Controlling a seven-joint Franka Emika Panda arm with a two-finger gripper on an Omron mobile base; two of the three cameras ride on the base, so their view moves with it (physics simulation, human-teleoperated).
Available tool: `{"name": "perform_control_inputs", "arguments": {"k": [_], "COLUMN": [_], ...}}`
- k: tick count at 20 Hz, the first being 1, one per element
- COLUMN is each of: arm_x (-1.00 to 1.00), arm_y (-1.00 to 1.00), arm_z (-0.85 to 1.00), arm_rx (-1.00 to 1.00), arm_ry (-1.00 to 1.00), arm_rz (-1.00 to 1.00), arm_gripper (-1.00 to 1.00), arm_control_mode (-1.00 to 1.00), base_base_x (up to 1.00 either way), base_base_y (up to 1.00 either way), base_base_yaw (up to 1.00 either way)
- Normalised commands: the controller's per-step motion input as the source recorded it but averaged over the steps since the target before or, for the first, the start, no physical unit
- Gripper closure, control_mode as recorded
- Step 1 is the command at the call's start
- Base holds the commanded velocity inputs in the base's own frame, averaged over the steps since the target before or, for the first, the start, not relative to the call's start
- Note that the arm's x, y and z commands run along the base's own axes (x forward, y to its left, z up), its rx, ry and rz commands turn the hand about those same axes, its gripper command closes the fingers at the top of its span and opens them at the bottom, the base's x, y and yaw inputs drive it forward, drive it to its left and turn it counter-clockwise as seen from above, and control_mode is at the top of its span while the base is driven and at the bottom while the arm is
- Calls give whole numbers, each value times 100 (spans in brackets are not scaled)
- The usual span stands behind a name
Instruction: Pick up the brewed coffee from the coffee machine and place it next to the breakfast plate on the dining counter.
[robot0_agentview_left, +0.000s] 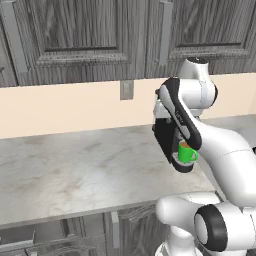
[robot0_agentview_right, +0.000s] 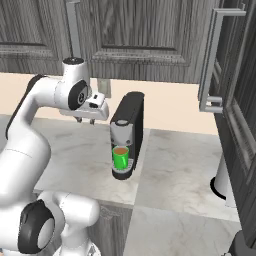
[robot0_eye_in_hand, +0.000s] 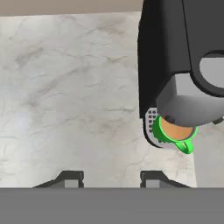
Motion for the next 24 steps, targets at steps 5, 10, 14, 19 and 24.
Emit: {"name": "perform_control_inputs", "arguments": {"k": [5, 10, 14, 19, 24], "arm_x": [-27, -54, -16, 0, 12], "arm_y": [-13, -58, -39, -29, -44], "arm_z": [-14, -52, -68, -63, -37], "arm_rx": [3, 13, 3, 0, 0], "arm_ry": [-17, -54, -41, -23, -6], "arm_rz": [9, 24, 19, 13, 12], "arm_gripper": [-100, -100, -100, -100, -100], "arm_control_mode": [-100, -100, -100, -100, -100], "base_base_x": [0, 0, 0, 0, 0], "base_base_y": [0, 0, 0, 0, 0], "base_base_yaw": [0, 0, 0, 0, 0]}}
